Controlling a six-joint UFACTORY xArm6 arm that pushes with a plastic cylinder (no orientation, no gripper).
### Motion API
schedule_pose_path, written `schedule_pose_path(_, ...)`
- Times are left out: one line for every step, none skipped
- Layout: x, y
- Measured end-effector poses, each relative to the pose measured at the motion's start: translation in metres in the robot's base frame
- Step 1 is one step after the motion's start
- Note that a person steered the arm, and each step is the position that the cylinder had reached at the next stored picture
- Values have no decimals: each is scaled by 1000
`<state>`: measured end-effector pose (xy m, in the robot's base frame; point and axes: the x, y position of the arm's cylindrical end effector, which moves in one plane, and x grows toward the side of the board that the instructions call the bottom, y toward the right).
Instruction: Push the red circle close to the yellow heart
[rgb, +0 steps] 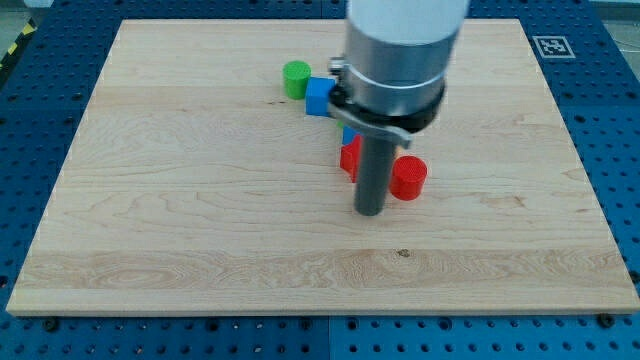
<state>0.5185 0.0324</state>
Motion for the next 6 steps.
schedule_pose_path(-14, -23)
schedule_pose_path(-20, -10)
schedule_pose_path(-8, 4)
schedule_pose_path(3, 19)
schedule_pose_path(4, 28)
schedule_pose_path(-2, 45)
